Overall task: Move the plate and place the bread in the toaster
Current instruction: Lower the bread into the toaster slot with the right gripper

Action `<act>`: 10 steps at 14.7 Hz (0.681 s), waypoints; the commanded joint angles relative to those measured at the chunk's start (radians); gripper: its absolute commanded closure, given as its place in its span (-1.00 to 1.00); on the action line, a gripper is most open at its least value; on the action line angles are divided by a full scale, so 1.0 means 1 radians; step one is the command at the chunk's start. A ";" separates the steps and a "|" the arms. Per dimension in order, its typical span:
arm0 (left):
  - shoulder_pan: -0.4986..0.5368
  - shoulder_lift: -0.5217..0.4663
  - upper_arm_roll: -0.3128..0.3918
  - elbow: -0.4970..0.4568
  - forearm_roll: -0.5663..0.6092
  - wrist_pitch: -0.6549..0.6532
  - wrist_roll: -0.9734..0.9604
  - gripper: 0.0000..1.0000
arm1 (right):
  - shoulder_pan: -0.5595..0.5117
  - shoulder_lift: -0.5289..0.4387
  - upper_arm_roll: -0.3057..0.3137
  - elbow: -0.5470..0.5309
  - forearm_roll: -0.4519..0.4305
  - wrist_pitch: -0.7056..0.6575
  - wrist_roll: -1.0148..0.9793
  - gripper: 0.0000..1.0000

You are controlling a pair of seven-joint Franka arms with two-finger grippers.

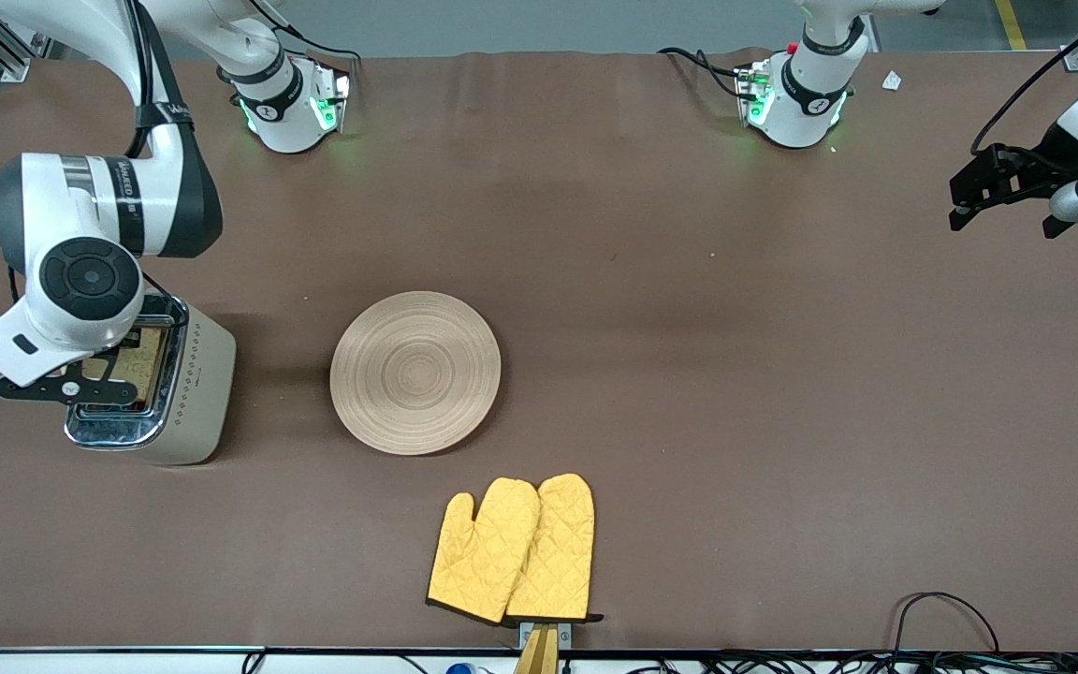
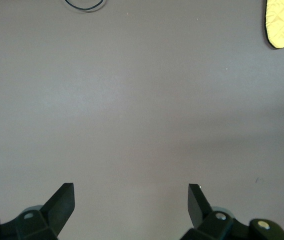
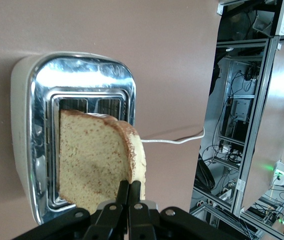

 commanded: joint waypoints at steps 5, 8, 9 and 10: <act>0.006 0.007 -0.001 0.019 -0.012 -0.002 0.023 -1.00 | -0.014 0.035 0.001 -0.014 -0.045 0.078 0.038 1.00; 0.008 0.007 -0.001 0.019 -0.012 -0.002 0.020 -1.00 | -0.050 0.079 0.004 -0.019 0.015 0.081 0.077 0.13; 0.008 0.007 -0.001 0.019 -0.012 -0.002 0.015 -1.00 | -0.060 0.090 0.002 -0.017 0.112 0.081 0.078 -0.60; 0.008 0.007 -0.001 0.019 -0.012 -0.003 0.014 -1.00 | -0.070 0.090 0.001 -0.009 0.192 0.073 0.078 -1.00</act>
